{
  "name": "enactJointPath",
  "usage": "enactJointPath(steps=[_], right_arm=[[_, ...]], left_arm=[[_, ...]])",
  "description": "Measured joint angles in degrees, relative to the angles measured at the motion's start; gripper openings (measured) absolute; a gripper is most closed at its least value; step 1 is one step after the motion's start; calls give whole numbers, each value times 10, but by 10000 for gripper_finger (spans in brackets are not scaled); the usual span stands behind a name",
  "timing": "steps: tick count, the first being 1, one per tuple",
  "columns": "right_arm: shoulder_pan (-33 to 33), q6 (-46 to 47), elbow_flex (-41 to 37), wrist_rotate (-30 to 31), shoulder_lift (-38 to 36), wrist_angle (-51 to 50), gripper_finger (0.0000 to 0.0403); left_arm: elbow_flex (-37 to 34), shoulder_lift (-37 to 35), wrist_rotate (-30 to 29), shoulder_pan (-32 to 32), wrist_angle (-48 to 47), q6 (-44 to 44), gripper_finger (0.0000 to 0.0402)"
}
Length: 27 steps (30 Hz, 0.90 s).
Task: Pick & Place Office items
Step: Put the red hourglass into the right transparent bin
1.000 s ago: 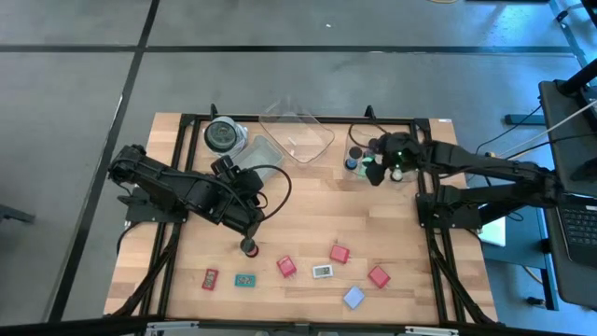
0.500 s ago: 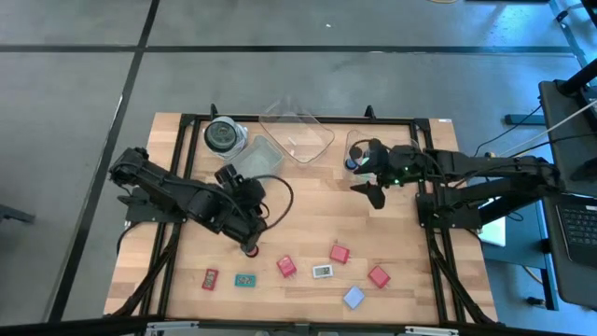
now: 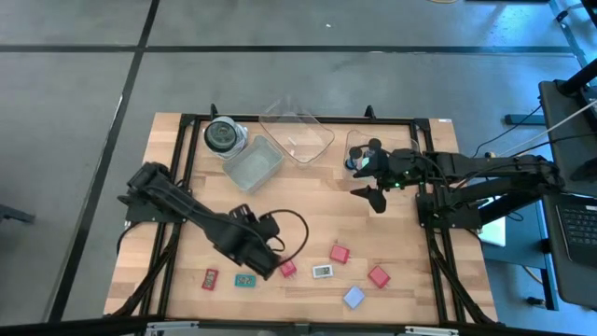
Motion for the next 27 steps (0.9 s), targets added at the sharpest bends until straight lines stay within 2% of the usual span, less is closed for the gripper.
enactJointPath(steps=[8,14,19,27], right_arm=[[0,-7,0,0,0,0,281],[0,-7,0,0,0,0,281],[0,-7,0,0,0,0,281],[0,-4,0,7,0,0,281]], left_arm=[[0,49,27,0,-31,14,304],[0,55,40,-2,-60,20,304],[-4,54,15,-12,-65,16,304],[-52,53,-33,-36,-63,-67,304]])
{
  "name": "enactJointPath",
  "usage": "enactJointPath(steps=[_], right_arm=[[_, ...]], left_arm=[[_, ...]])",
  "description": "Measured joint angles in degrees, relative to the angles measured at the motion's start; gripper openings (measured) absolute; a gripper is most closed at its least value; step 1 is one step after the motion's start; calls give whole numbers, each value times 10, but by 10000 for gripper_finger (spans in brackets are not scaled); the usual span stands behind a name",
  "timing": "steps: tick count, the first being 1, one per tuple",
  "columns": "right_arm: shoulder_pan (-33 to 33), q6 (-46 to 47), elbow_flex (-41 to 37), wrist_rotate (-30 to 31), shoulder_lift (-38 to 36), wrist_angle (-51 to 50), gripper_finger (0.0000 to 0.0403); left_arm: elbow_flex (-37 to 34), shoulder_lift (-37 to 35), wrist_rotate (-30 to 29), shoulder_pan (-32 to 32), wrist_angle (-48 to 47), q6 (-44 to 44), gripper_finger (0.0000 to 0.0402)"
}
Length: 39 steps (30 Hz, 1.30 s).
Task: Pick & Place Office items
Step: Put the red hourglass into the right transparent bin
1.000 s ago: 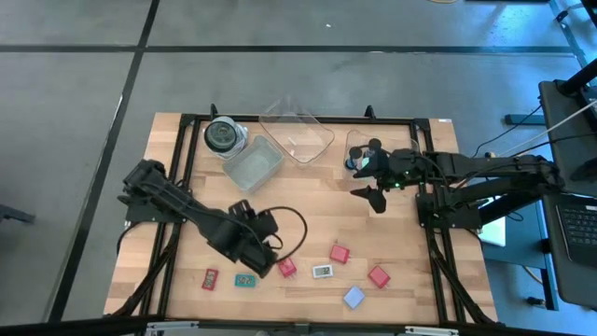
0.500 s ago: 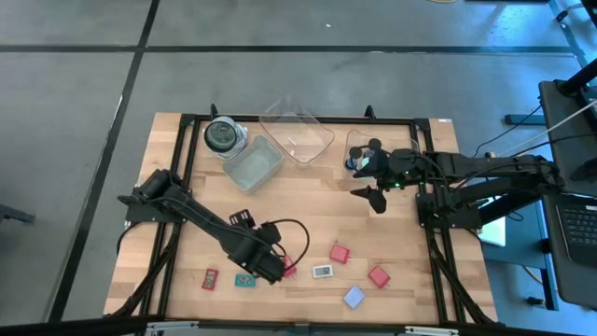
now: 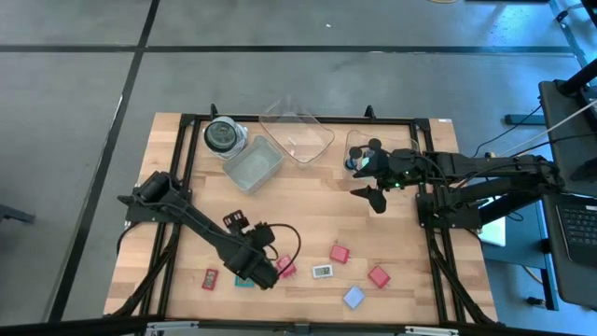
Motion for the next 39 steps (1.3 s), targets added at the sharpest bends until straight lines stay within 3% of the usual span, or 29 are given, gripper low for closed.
enactJointPath(steps=[14,26,33,39], right_arm=[[0,14,0,14,0,0,282],[0,28,0,12,0,0,282],[0,43,0,3,0,-2,282],[0,48,0,3,0,-2,282]], left_arm=[[-2,-2,-51,-25,10,-54,304],[-2,0,-104,-67,4,-225,304],[-66,-5,-115,-79,72,-285,304],[-77,-12,-128,-88,75,-304,304]])
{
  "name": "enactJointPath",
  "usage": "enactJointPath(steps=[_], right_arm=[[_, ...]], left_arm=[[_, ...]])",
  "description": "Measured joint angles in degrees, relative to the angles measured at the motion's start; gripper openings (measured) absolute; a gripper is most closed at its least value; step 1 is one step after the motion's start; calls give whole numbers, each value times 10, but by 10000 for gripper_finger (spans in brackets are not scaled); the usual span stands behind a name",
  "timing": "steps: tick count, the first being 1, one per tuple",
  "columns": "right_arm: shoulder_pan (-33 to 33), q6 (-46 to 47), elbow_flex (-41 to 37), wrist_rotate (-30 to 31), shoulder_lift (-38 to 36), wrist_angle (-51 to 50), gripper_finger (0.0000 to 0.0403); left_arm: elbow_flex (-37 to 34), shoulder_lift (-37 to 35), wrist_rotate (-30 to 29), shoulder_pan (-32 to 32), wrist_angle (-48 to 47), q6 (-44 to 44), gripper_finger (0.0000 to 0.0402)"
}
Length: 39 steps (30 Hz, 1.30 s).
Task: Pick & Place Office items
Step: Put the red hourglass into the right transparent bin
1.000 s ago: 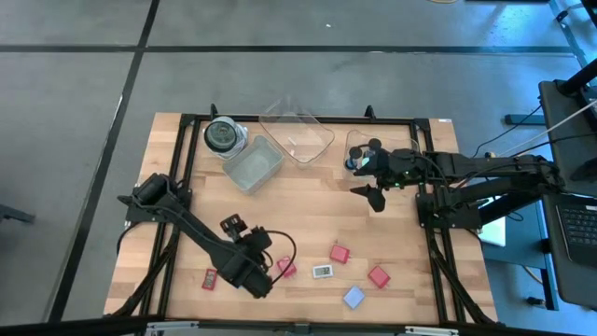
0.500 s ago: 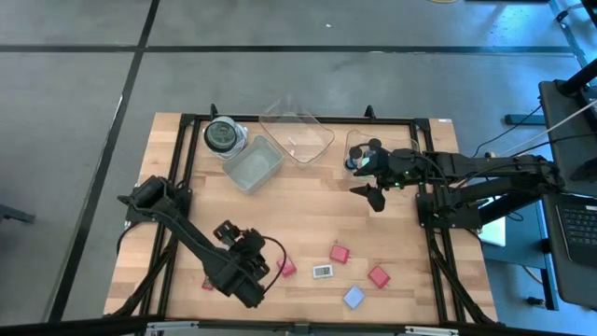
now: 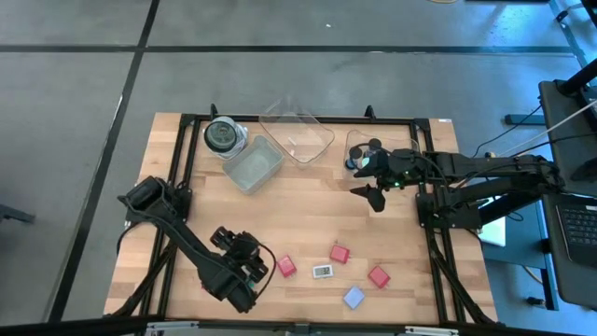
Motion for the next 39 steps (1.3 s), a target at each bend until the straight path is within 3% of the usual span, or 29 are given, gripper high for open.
enactJointPath(steps=[14,20,31,39], right_arm=[[0,10,0,0,0,0,281],[0,10,0,0,0,0,281],[0,10,0,0,0,0,281],[0,9,0,0,0,0,281]], left_arm=[[-82,-18,-15,-12,79,-88,303],[-85,-19,-15,-12,81,-97,302],[-85,-20,-3,-12,82,-98,212],[-85,-44,-19,-9,68,-88,213]])
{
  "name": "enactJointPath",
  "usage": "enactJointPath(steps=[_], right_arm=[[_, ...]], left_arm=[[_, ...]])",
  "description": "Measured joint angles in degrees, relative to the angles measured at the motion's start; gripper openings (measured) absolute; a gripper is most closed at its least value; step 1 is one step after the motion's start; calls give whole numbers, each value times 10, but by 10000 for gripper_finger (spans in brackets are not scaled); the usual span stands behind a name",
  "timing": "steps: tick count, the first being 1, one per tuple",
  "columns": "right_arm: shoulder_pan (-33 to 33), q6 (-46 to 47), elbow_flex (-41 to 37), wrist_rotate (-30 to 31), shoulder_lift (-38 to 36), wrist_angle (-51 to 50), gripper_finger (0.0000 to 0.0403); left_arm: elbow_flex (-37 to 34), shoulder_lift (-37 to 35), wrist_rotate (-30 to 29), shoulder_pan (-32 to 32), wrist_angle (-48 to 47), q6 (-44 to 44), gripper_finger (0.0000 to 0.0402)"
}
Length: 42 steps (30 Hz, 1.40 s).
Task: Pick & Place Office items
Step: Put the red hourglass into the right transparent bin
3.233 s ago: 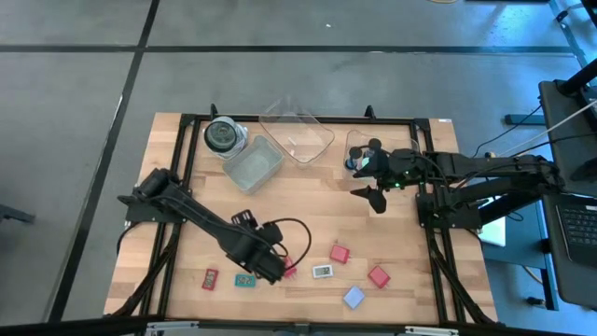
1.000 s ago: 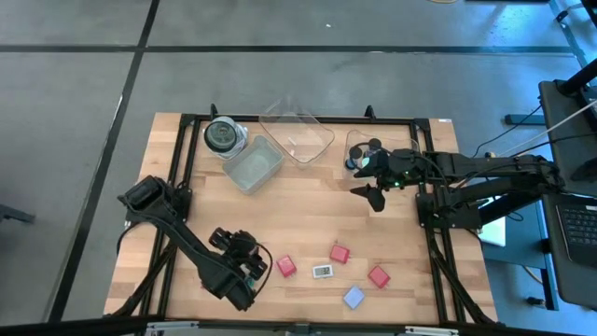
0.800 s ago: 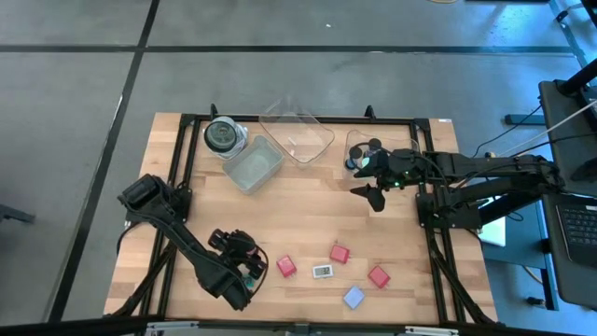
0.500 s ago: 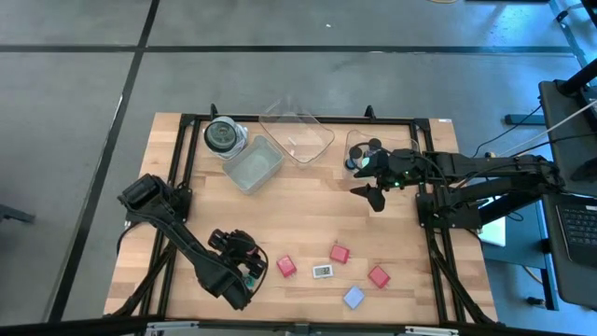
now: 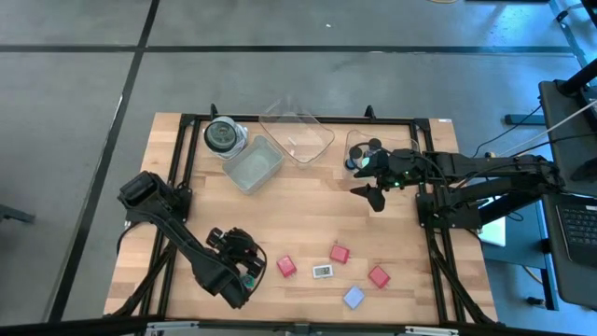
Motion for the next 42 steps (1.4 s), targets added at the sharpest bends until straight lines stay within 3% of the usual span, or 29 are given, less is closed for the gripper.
enactJointPath(steps=[4,8,16,21,26,32,42], right_arm=[[0,-2,0,0,0,0,281],[0,-12,0,0,0,0,281],[0,-31,0,-2,0,-7,281],[0,-35,0,-2,0,-16,281],[0,-48,0,-2,0,-17,281],[0,-50,0,-2,0,-16,281],[0,-50,0,-1,0,-17,281]], left_arm=[[0,-27,-41,25,-3,41,216],[0,-33,-54,87,34,155,218],[0,-33,-19,242,363,581,219],[1,-5,78,310,511,711,220],[3,36,159,358,609,772,220],[30,68,160,400,616,828,221],[44,101,220,437,611,846,221]])
